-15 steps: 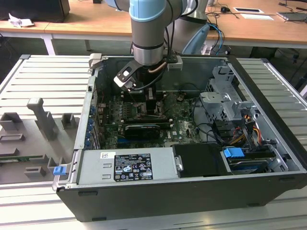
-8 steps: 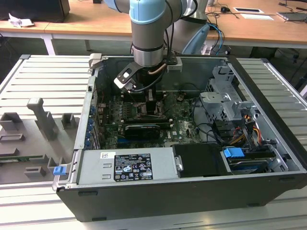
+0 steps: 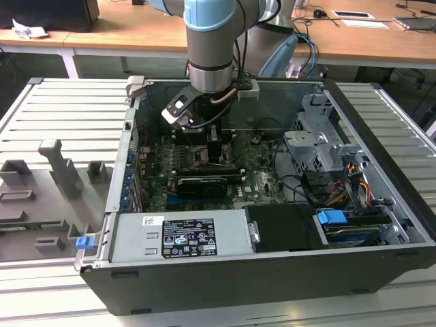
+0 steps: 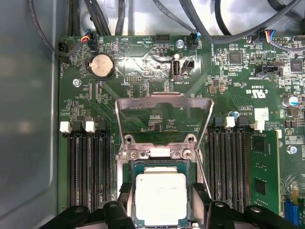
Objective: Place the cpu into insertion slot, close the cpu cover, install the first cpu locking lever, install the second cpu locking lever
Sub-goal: 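Place the cpu into insertion slot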
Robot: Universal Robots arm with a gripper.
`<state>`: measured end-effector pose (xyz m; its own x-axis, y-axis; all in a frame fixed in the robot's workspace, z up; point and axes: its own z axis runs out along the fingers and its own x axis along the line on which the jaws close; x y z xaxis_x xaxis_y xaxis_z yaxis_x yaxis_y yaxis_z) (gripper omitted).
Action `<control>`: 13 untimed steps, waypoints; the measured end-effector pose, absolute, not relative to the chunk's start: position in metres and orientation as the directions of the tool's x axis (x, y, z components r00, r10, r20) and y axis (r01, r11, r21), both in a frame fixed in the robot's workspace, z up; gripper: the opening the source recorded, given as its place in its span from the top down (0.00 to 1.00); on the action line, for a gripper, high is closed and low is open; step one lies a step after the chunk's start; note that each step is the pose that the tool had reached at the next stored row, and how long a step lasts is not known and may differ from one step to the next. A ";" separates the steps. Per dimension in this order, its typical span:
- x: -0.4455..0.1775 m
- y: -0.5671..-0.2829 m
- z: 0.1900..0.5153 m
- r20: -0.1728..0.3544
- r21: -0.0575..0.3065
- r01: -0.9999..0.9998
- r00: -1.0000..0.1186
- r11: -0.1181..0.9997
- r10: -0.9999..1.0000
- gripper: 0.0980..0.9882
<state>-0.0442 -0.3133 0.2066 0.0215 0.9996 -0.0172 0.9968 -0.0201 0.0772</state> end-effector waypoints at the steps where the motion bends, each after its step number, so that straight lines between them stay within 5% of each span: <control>1: -0.044 -0.313 0.207 -0.017 0.077 0.997 0.022 -0.020 1.000 0.43; 10: -0.044 -0.313 0.212 -0.017 0.077 0.997 0.022 -0.020 1.000 0.43; 13: -0.044 -0.313 0.213 -0.017 0.077 0.997 0.022 -0.020 1.000 0.67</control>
